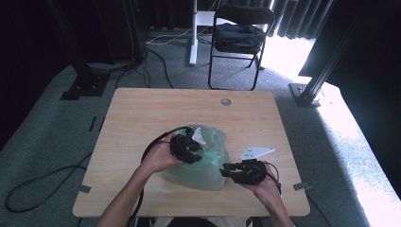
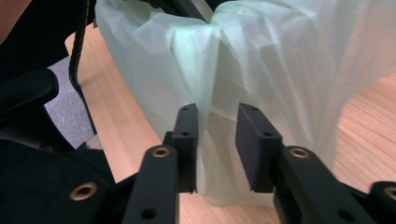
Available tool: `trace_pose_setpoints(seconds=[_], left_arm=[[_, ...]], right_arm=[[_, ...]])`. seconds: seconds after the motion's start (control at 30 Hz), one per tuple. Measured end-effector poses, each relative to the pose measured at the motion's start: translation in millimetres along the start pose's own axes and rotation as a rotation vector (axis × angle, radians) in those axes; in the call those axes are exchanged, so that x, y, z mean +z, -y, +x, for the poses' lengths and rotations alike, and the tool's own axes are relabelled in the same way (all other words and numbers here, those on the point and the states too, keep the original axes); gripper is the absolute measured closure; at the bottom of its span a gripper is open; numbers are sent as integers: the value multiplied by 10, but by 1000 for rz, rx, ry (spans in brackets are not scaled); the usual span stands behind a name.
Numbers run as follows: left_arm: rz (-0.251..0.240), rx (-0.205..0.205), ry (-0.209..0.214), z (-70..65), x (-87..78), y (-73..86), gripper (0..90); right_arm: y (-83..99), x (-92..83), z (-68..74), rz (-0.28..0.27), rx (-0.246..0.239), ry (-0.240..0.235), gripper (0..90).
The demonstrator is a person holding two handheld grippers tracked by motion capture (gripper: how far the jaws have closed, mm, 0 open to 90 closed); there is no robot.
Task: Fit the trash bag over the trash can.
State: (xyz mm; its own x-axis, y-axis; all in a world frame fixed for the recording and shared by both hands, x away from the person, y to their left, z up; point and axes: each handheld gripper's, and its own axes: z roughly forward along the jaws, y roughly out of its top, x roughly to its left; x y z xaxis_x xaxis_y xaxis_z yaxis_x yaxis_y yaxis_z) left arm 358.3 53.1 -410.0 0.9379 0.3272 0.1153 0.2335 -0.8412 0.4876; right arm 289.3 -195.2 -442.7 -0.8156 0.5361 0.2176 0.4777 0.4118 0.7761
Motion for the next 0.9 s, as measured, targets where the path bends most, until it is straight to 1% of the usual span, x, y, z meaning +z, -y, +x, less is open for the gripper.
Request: trace_pose_setpoints(seconds=[0.07, 0.1, 0.2, 0.3, 0.37, 0.43, 0.5, 0.6, 0.67, 0.9], left_arm=[[21, -27, -22, 29, 10, 7, 616], [42, -37, -37, 49, 19, 10, 612], [74, -57, -68, 72, 50, 13, 612], [85, -73, -84, 73, 86, 17, 611], [75, -90, -100, 83, 90, 22, 608], [40, -103, -109, 83, 67, 30, 599], [-9, -122, -113, 79, 13, 43, 590], [-78, -136, -144, 72, -95, 66, 549], [-126, -153, -157, 77, -161, 94, 548], [-266, -223, -228, 67, -313, 241, 537]], right_arm=[[5, -12, -11, -7, 5, 6, 638], [5, -18, -14, -10, 8, 8, 631], [2, -31, -18, -18, 11, 9, 608], [4, -33, -25, -23, 13, 13, 593], [7, -35, -32, -25, 19, 16, 583], [10, -45, -38, -31, 24, 20, 568], [11, -66, -46, -40, 28, 27, 548], [20, -106, -85, -58, 46, 30, 536], [31, -126, -114, -66, 64, 35, 535], [47, -186, -155, -94, 85, 58, 517]])
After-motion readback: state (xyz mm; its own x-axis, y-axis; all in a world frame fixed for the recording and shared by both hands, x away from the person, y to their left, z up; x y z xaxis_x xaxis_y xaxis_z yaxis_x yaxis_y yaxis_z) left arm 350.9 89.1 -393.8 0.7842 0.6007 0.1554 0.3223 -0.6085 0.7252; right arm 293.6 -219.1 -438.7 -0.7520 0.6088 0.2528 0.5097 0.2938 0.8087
